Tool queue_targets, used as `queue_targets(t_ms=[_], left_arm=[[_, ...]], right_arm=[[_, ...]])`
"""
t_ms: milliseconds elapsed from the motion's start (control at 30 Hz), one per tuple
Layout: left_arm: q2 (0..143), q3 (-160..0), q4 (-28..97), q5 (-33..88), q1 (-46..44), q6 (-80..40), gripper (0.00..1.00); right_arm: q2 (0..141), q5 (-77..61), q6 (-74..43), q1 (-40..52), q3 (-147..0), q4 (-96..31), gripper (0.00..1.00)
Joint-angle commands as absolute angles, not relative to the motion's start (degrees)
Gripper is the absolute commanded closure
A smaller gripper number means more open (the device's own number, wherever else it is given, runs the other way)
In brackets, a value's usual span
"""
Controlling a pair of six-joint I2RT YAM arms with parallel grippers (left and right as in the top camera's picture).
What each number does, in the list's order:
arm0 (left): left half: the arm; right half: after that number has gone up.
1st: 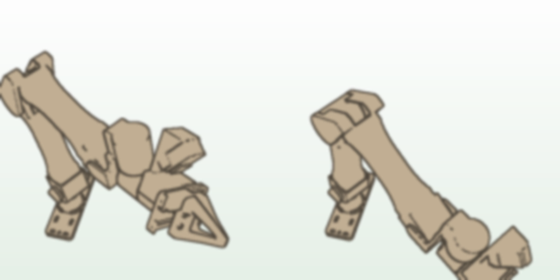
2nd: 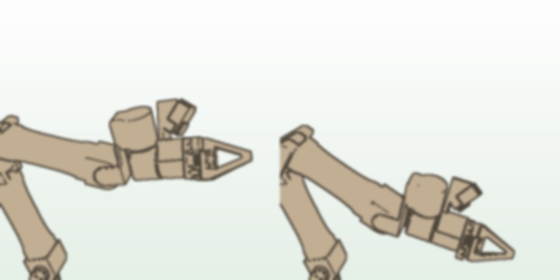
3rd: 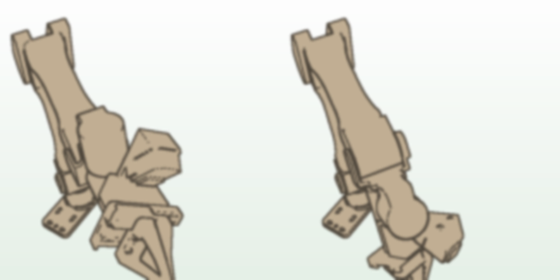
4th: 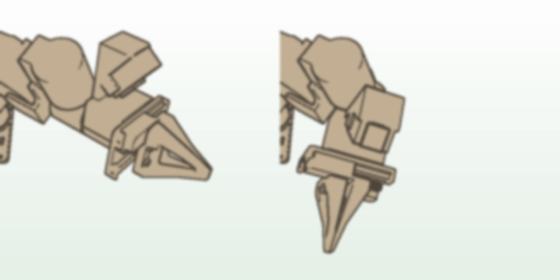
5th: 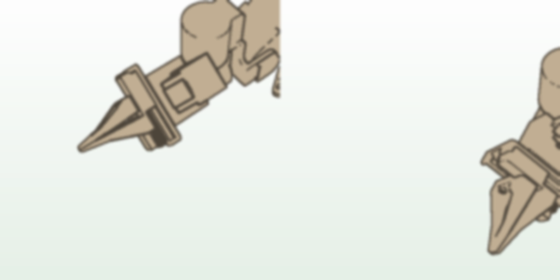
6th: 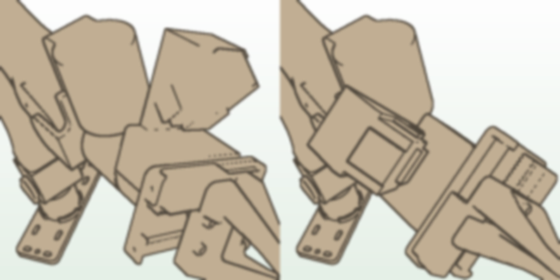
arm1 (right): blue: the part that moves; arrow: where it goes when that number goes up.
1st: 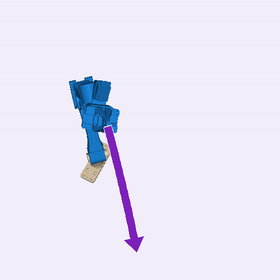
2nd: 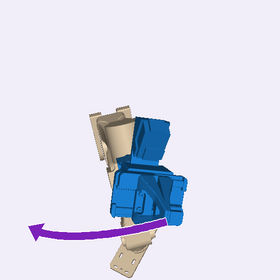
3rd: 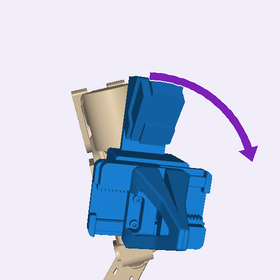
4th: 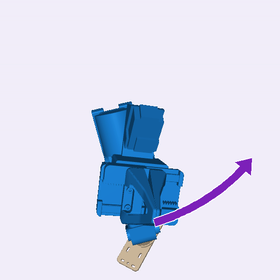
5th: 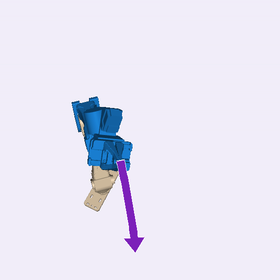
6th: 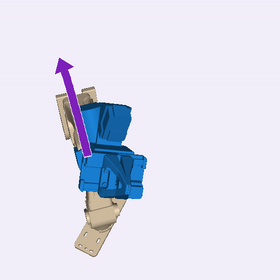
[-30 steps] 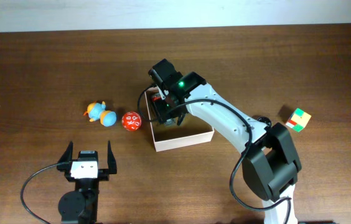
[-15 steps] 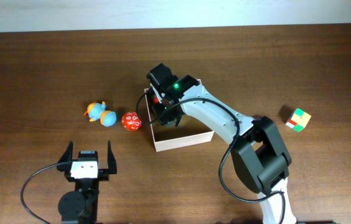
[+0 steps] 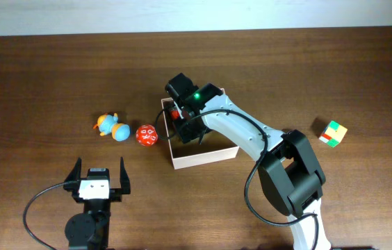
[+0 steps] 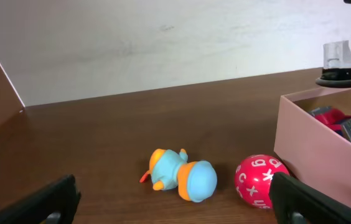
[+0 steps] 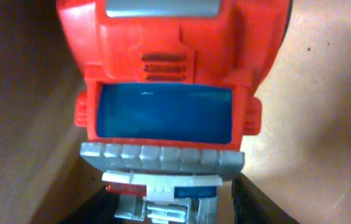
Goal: Pack container
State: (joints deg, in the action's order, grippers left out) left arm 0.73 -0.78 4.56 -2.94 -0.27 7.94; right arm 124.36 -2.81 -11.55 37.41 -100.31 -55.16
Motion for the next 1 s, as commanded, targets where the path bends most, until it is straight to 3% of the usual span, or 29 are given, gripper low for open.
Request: queue_targets(t_ms=[0,300,967], left_arm=[[0.3,-0.5,4.6,-2.3,-0.5,8.7,0.01],[0.3,-0.5,4.6,-2.3,-0.5,8.7,0.01],[0.3,-0.5,4.6,-2.3,-0.5,8.7,0.01]], right_arm=[[124.8,-3.5,-12.5,37.0,-101.3,-55.1,0.52],[124.8,-3.3,-12.3,36.7,-101.4,-51.0,0.59],[124.3,-4.4,-12.7,36.8,-110.1,-61.1,0.62]])
